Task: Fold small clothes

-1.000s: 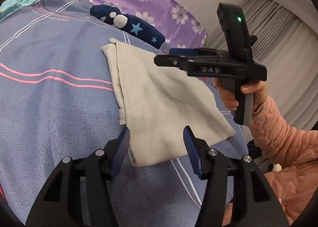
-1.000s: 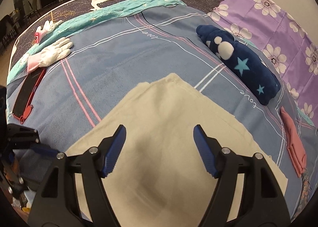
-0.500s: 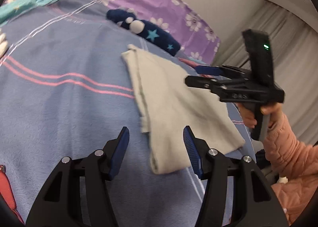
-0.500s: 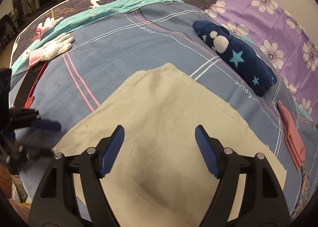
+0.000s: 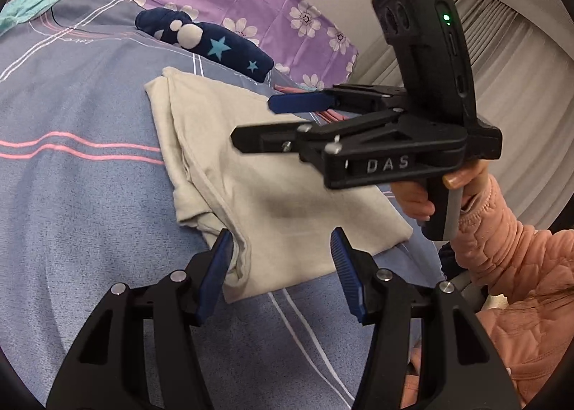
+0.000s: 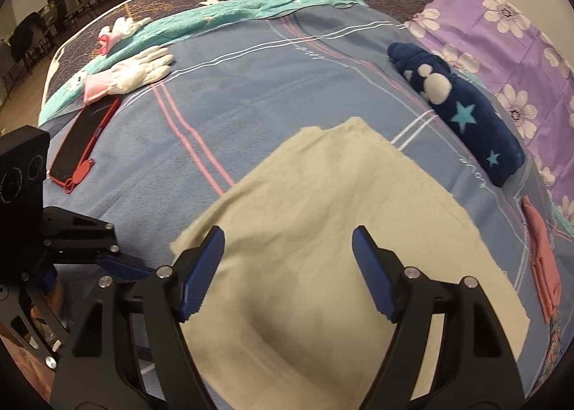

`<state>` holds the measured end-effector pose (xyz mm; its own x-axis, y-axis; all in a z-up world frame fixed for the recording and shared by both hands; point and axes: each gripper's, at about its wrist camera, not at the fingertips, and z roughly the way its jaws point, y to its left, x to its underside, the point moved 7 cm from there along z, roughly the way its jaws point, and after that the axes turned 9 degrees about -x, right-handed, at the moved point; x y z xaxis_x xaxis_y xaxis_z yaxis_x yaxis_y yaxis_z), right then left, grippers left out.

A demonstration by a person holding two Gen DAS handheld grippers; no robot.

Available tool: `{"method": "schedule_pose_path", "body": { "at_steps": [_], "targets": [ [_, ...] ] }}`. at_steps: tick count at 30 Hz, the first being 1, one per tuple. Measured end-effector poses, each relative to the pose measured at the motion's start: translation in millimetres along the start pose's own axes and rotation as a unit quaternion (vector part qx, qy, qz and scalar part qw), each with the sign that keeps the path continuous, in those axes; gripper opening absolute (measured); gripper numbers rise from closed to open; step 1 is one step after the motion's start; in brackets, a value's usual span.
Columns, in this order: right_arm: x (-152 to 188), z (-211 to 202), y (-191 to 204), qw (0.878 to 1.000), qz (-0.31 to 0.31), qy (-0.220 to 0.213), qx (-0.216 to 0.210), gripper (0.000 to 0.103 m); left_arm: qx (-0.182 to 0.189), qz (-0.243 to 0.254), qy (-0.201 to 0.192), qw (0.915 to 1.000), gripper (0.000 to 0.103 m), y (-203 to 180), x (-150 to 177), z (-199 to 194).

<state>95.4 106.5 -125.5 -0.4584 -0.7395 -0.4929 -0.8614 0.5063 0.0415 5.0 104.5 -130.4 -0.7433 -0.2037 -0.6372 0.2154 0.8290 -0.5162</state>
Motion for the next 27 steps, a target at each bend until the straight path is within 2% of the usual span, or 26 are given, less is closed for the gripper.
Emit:
{"method": "schedule_pose_path", "body": {
  "at_steps": [2,4,6,8,10,12,17,20,22,24,26,27],
  "targets": [
    [1,7,15,1.000,-0.009,0.014,-0.026,0.063,-0.001,0.008,-0.004,1.0000,0.056,-4,-1,-5],
    [4,15,30,0.998,-0.016,0.034,-0.052,0.040,0.008,0.016,-0.008,0.9998,0.056,-9,-1,-9],
    [6,22,40,0.997,-0.016,0.052,-0.062,0.034,0.008,0.023,-0.006,0.9997,0.056,-10,0,-7],
    [10,32,43,0.995,-0.016,0.077,-0.053,0.031,0.008,0.016,0.003,0.9998,0.056,-7,3,-2],
    [17,41,40,0.994,-0.011,0.101,-0.046,0.012,0.007,0.005,0.010,0.9999,0.056,-1,6,0],
    [19,39,38,0.993,0.000,0.101,-0.054,0.005,0.001,0.001,0.008,1.0000,0.056,3,8,-4],
    [26,28,26,0.993,0.016,0.097,-0.064,0.004,-0.020,-0.025,-0.017,0.9993,0.056,23,5,-24],
    [30,28,20,0.992,0.027,0.100,-0.069,0.004,-0.039,-0.042,0.002,0.9984,0.056,37,7,-16],
    [30,29,18,0.992,0.032,0.098,-0.073,0.004,-0.029,-0.057,0.025,0.9976,0.056,40,9,-4],
    [30,28,18,0.992,0.033,0.097,-0.075,0.004,-0.019,-0.074,0.032,0.9966,0.055,42,7,2],
    [30,28,18,0.992,0.033,0.097,-0.078,0.004,-0.014,-0.087,0.031,0.9956,0.044,43,4,3],
    [30,27,18,0.992,0.033,0.097,-0.079,0.004,-0.014,-0.094,0.035,0.9949,0.035,45,3,5]
  ]
}}
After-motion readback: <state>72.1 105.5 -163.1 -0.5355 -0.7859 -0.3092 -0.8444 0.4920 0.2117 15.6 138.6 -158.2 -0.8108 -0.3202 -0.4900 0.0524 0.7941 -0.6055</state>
